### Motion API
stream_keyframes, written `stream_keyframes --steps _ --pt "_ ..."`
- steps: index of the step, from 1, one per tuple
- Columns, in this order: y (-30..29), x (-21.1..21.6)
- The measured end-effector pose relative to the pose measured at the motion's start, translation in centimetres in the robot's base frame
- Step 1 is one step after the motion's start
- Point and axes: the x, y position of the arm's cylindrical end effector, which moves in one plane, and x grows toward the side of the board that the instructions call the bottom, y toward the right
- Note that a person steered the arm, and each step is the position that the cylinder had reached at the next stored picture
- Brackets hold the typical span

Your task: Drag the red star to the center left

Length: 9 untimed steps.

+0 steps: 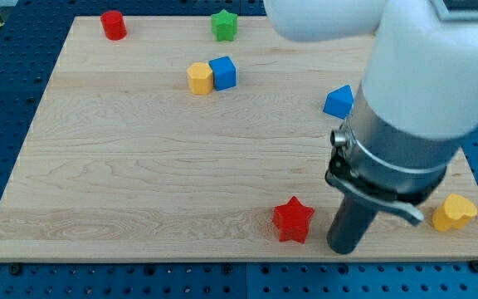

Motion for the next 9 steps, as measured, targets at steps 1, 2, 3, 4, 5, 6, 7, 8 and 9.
stream_keyframes --steps 1,2,3,4,5,6,7,8,9 --pt "-0.2 0.0" --pt "-2.9 -0.1" --pt "-6.4 -1.0" --pt "-8.9 -2.8" --pt "-11.2 -4.7" --pt "-10.7 -4.4" --pt "-7.1 -0.1" --pt "-5.1 -1.2" --pt "-6.5 -3.7"
